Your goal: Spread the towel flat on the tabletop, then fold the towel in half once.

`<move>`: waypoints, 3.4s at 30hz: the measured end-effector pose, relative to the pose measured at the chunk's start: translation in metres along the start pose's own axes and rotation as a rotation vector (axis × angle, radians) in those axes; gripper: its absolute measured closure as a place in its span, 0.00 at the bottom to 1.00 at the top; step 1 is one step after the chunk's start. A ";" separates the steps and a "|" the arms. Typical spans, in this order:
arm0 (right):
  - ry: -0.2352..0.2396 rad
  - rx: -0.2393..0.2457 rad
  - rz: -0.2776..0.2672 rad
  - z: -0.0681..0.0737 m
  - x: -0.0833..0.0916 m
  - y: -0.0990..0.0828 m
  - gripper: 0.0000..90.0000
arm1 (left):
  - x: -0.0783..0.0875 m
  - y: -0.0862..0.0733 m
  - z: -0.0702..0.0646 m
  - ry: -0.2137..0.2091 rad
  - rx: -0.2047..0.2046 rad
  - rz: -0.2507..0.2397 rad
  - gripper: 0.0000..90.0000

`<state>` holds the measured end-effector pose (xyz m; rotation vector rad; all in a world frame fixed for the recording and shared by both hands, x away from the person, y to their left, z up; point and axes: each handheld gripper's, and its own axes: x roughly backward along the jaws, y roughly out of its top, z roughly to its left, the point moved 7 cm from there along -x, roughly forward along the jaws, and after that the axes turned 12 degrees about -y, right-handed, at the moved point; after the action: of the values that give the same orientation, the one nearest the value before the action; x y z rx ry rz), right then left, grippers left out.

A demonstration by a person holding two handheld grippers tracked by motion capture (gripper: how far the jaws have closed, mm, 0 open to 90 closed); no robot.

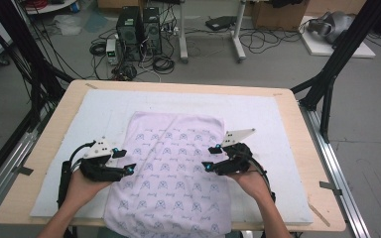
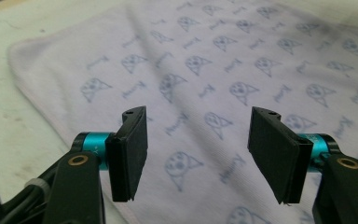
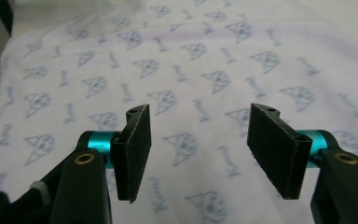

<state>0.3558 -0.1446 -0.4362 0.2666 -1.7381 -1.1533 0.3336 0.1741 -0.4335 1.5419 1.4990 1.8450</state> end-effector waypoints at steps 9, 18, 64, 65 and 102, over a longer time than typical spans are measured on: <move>-0.046 -0.025 0.006 -0.031 -0.002 0.014 0.37 | -0.004 0.022 0.022 0.021 0.012 -0.002 0.41; -0.046 -0.016 0.007 -0.031 0.000 0.014 0.36 | -0.004 0.023 0.027 0.018 0.031 -0.004 0.40; -0.259 -0.165 0.203 -0.121 -0.063 -0.015 0.51 | -0.073 0.009 0.144 0.202 0.242 0.125 0.64; -0.278 -0.175 0.209 -0.123 -0.065 -0.016 0.52 | -0.074 0.007 0.146 0.209 0.252 0.132 0.65; -0.065 -0.065 0.012 -0.052 0.030 0.003 0.97 | 0.016 0.012 0.062 0.066 0.110 -0.030 0.96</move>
<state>0.3845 -0.1917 -0.4126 0.1803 -1.7530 -1.2193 0.3852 0.2125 -0.4224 1.5106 1.6706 1.8415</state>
